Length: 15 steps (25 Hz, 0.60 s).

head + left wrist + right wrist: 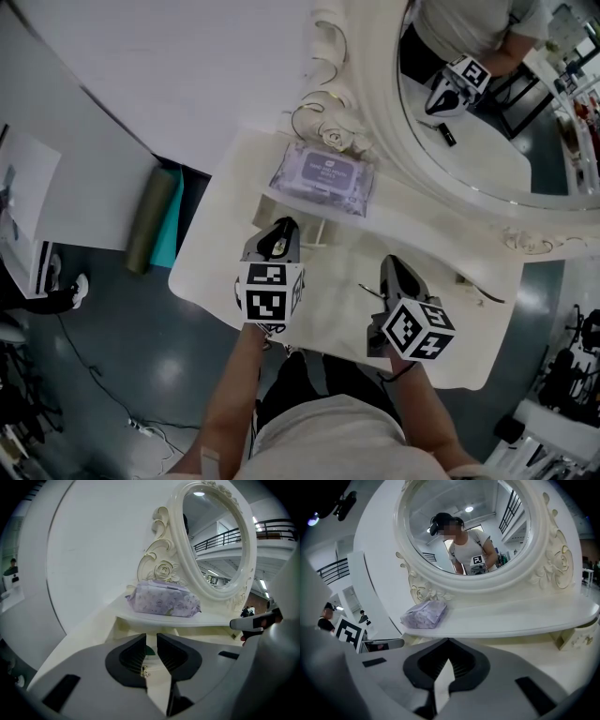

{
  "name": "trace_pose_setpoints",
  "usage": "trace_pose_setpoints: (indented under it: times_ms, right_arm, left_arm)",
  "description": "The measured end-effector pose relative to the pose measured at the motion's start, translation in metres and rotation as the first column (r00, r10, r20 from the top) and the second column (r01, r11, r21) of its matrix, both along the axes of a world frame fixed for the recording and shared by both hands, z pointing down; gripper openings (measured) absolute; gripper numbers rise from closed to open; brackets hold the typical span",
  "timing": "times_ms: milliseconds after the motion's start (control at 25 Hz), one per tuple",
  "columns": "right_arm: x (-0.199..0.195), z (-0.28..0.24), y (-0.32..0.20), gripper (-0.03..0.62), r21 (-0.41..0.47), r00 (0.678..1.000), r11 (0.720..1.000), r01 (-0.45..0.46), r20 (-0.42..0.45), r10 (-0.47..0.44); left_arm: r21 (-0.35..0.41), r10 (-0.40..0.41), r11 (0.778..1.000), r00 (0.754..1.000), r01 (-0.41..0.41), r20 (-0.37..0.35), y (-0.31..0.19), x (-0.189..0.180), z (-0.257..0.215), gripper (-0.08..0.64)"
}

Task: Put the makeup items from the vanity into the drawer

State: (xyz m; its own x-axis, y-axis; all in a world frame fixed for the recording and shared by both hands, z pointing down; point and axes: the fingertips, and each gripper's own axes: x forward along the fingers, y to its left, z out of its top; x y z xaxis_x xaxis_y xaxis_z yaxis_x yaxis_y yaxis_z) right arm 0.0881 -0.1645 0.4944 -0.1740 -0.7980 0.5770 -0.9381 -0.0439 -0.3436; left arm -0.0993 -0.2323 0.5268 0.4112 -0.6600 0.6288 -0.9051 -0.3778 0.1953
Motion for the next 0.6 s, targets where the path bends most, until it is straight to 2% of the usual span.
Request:
trace_pose_setpoints:
  times_ms: [200, 600]
  right_arm:
    - [0.0, -0.001, 0.001, 0.017, 0.002, 1.0, 1.0, 0.004, 0.0, -0.004]
    - [0.0, -0.009, 0.009, 0.017, 0.02, 1.0, 1.0, 0.019, 0.001, -0.019]
  left_arm:
    - [0.021, -0.004, 1.0, 1.0, 0.005, -0.017, 0.004, 0.0, -0.008, 0.112]
    - [0.08, -0.035, 0.996, 0.999, 0.038, -0.036, 0.014, 0.001, -0.029, 0.112]
